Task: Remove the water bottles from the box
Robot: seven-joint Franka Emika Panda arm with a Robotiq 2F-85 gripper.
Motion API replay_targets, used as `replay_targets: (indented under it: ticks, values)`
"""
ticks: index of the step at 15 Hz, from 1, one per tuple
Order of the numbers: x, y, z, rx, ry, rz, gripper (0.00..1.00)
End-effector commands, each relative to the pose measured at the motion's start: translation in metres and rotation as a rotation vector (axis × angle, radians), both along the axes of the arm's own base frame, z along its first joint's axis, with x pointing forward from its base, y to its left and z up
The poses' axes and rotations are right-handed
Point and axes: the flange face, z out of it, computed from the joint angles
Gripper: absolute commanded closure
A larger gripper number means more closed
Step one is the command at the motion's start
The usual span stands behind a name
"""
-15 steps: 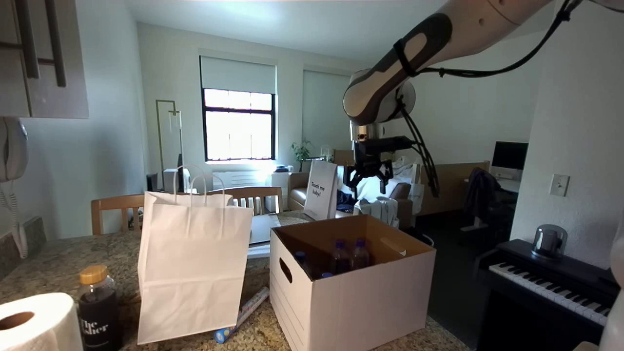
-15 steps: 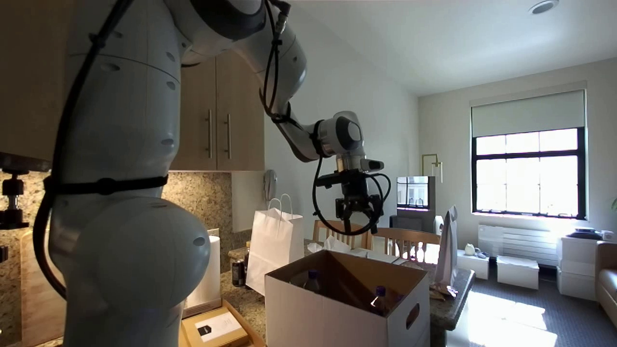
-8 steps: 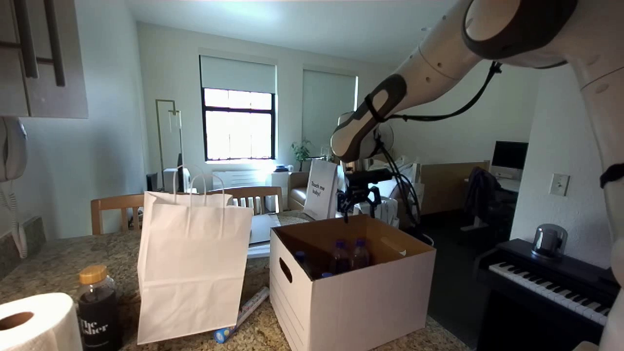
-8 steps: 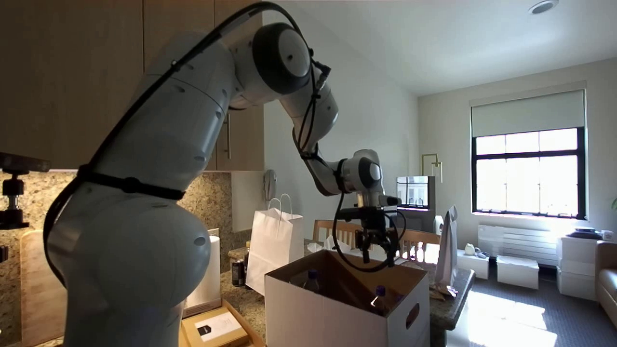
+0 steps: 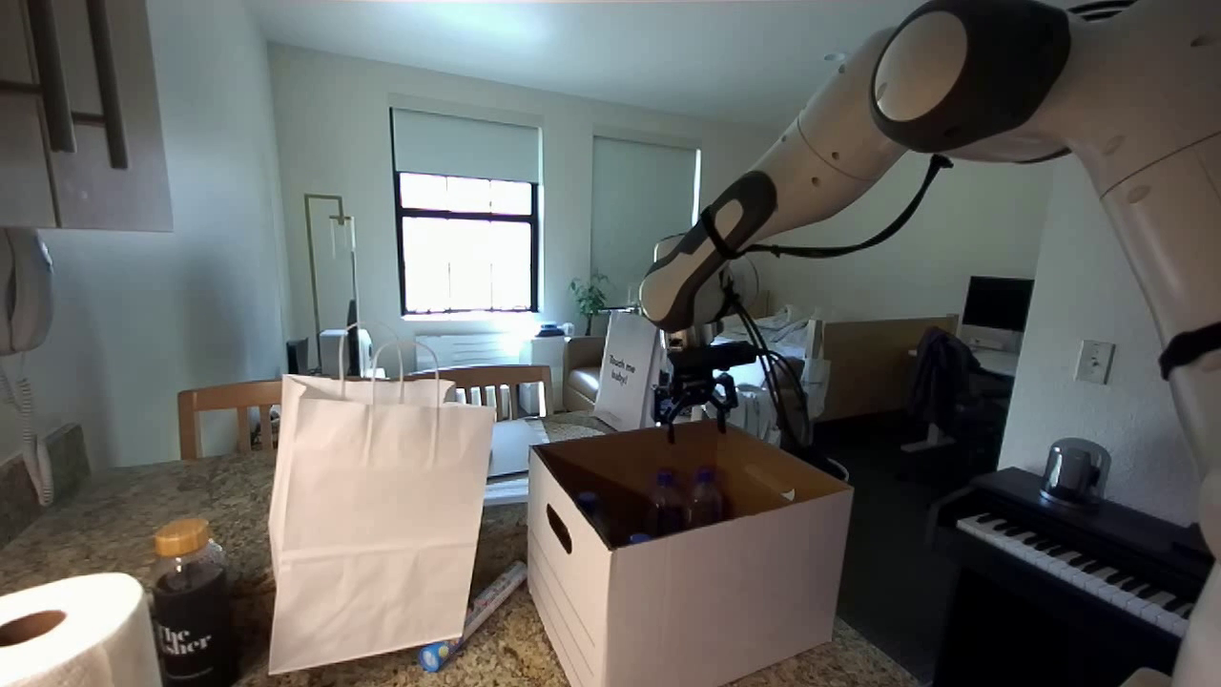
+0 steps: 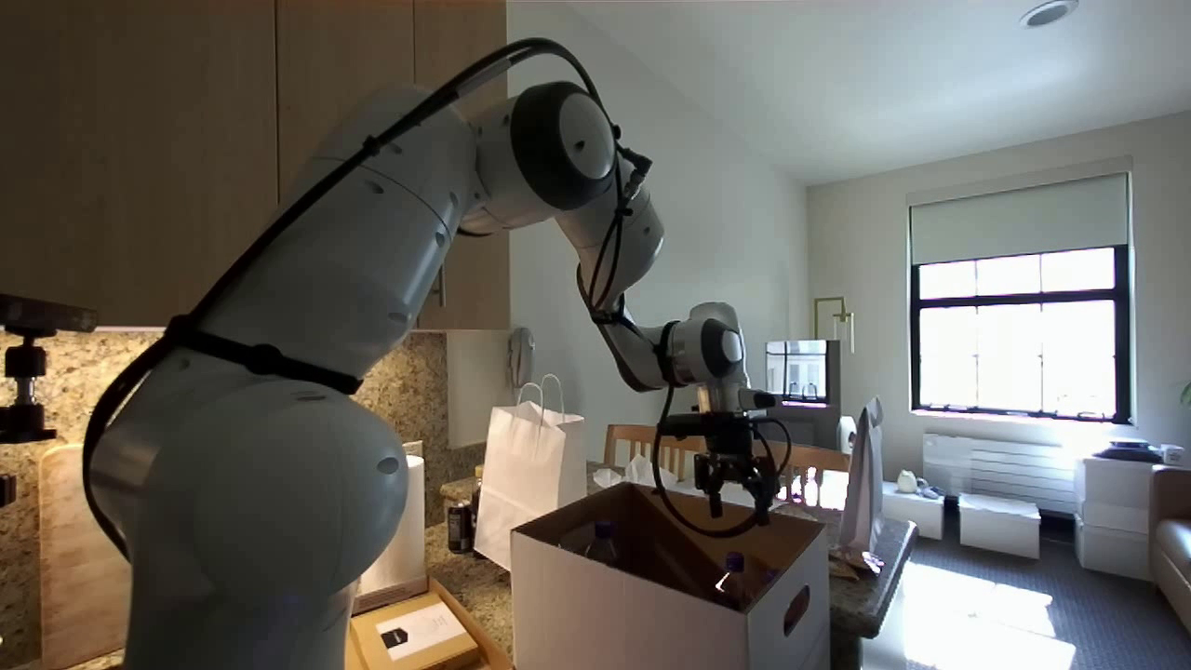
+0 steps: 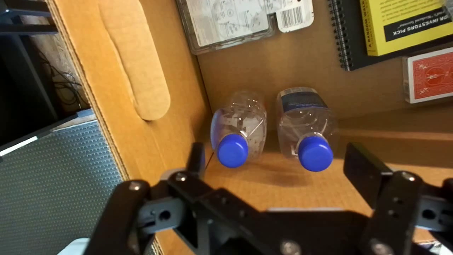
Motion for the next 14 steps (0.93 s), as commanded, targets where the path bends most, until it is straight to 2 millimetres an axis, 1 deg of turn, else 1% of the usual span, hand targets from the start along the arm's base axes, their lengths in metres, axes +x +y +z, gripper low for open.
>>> replay_targets:
  ticks: [1,3,6,11,12,14]
  values:
    - [0.000,0.000,0.001,0.000,0.001,0.000,0.00]
    - [0.003,0.001,-0.003,-0.007,0.007,-0.001,0.00]
    - [0.022,0.004,-0.035,0.006,0.065,-0.005,0.00]
    - [0.050,-0.001,-0.079,-0.018,0.128,-0.020,0.00]
    - [0.036,0.002,-0.069,-0.018,0.111,-0.006,0.00]
    - [0.046,-0.001,-0.082,-0.025,0.118,-0.009,0.00]
